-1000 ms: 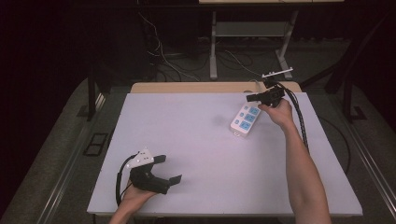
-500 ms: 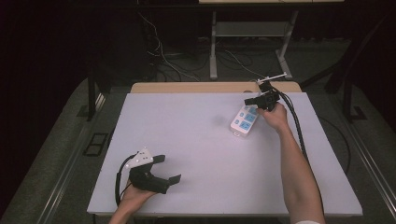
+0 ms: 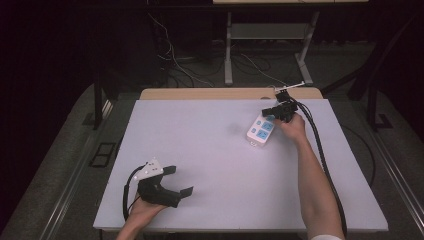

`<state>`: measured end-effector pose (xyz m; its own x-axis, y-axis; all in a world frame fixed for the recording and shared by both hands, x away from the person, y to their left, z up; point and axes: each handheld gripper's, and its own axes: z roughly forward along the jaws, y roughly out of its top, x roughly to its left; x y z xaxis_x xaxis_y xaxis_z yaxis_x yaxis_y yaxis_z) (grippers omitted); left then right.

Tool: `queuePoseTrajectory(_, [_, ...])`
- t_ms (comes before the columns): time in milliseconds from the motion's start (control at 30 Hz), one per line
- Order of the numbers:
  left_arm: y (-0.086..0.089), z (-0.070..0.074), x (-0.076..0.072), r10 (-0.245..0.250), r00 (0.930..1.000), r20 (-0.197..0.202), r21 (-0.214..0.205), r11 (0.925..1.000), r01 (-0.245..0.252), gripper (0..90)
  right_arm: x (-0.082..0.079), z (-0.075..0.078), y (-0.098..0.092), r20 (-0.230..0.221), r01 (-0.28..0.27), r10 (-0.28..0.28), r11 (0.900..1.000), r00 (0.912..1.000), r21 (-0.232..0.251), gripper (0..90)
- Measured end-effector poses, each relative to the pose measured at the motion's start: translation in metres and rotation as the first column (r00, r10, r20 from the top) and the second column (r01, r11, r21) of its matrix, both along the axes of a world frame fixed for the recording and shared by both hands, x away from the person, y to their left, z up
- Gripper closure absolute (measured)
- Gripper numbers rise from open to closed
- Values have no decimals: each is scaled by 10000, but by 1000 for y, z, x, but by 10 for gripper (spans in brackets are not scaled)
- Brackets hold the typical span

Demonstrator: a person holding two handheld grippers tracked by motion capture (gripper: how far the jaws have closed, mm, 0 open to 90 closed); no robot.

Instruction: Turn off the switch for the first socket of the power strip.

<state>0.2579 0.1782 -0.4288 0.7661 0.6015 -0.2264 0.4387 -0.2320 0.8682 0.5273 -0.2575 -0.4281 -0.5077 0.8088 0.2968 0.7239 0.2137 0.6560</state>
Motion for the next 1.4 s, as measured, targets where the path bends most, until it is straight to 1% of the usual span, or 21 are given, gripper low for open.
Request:
queuePoseTrajectory(67, [0, 0, 0, -37, 10000, 5, 26, 10000, 37, 0, -1, 0, 0, 77, -41, 42, 10000, 10000, -23, 898])
queuePoseTrajectory(167, [0, 0, 0, -39, 10000, -4, 55, 10000, 39, 0, -2, -2, 0, 350, -121, 124, 9999, 9993, -99, 899])
queuePoseTrajectory(367, [-1, -1, 0, -59, 10000, -3, 80, 10000, 59, 0, -4, -4, -1, 387, 53, -60, 9998, 9992, 166, 900])
queuePoseTrajectory(567, [-2, -1, 0, -123, 9999, -32, 158, 9998, 124, 0, -7, -3, 1, 454, 219, -216, 9997, 9987, -57, 900])
queuePoseTrajectory(633, [-2, -1, 1, -136, 9999, -38, 177, 9998, 137, 0, -7, -3, 3, 531, 172, -154, 9993, 9985, -328, 900])
queuePoseTrajectory(667, [-2, -1, 1, -145, 9999, -41, 178, 9997, 146, 0, -7, -2, 3, 477, 206, -189, 9992, 9987, -337, 900])
queuePoseTrajectory(733, [-2, -1, 1, -156, 9999, -55, 181, 9997, 157, 0, -6, -4, 1, 333, 282, -281, 9996, 9991, -43, 900])
queuePoseTrajectory(767, [-2, -1, 1, -154, 9999, -57, 173, 9997, 155, 0, -6, -4, 0, 342, 263, -264, 9996, 9991, 30, 900])
queuePoseTrajectory(933, [-2, -1, 1, -155, 9999, -72, 178, 9997, 156, 0, -7, -4, 1, 388, 257, -255, 9997, 9989, -28, 900])
queuePoseTrajectory(1033, [-2, -1, 1, -174, 9998, -54, 190, 9997, 175, 0, -7, -4, 1, 380, 308, -309, 9995, 9988, 31, 900])
queuePoseTrajectory(1133, [-2, -1, 1, -171, 9998, -44, 197, 9997, 172, 0, -7, -3, 2, 381, 305, -299, 9994, 9988, -144, 900])
queuePoseTrajectory(1300, [-3, -1, 1, -175, 9998, -49, 189, 9997, 176, 0, -6, -2, 3, 288, 357, -352, 9992, 9990, -181, 900])
queuePoseTrajectory(1367, [-3, -1, 2, -153, 9999, -66, 159, 9998, 155, 0, -8, 3, 1, 370, 533, -535, 9986, 9979, 70, 900])
queuePoseTrajectory(1400, [-3, -1, 2, -153, 9999, -66, 152, 9998, 154, 0, -8, 5, 0, 419, 508, -510, 9987, 9978, 70, 900])
